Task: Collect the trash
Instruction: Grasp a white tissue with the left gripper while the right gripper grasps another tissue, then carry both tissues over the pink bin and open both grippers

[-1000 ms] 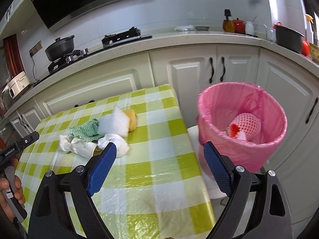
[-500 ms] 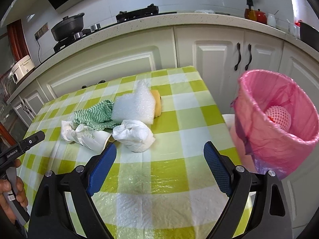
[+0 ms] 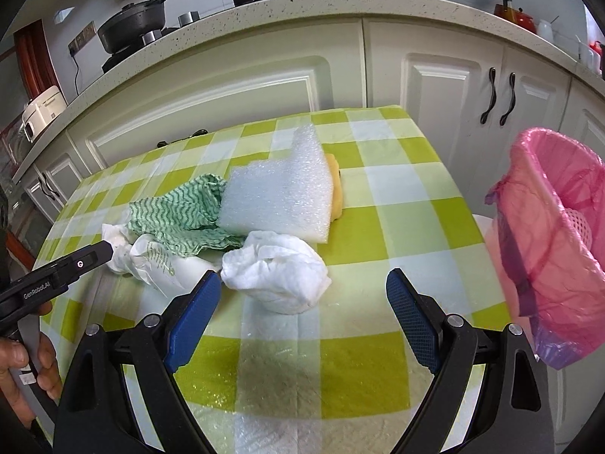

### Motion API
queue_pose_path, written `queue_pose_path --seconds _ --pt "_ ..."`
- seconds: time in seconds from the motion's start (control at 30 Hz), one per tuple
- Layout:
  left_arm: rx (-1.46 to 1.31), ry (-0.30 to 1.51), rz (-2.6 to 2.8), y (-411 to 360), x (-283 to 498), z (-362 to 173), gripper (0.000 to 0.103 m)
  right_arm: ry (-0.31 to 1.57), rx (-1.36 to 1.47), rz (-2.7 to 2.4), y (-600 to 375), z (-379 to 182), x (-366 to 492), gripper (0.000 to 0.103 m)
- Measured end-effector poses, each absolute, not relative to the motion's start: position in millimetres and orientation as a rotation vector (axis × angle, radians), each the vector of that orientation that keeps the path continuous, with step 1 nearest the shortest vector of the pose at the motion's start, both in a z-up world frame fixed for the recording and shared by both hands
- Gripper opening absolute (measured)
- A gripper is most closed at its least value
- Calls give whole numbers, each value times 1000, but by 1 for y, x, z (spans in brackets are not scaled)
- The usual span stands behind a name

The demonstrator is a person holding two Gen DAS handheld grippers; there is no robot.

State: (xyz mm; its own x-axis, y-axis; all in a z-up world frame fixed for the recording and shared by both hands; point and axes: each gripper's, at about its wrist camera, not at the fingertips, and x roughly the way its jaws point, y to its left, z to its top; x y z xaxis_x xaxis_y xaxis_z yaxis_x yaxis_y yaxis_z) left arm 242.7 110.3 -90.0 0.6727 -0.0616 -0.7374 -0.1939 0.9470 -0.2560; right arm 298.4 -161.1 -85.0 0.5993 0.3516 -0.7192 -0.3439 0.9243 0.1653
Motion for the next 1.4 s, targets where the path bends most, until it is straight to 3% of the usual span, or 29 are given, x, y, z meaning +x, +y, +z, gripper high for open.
queue_pose_path --seconds 0.17,0.27,0.37,0.43,0.6,1.4 --pt "-336 847 76 114 252 -95 55 857 1 408 -152 -94 307 84" --pt "-332 858 75 115 256 -99 49 870 -8 412 -148 -99 311 78" --pt "-329 871 67 114 258 -103 37 886 -19 416 -145 -103 313 68" --pt "-327 873 61 114 257 -104 35 896 -28 429 -142 -105 313 56" --pt "-334 865 70 118 248 -100 30 896 -41 459 -137 -106 305 43" --pt "-313 746 80 111 195 -34 30 791 31 431 -198 -43 248 43"
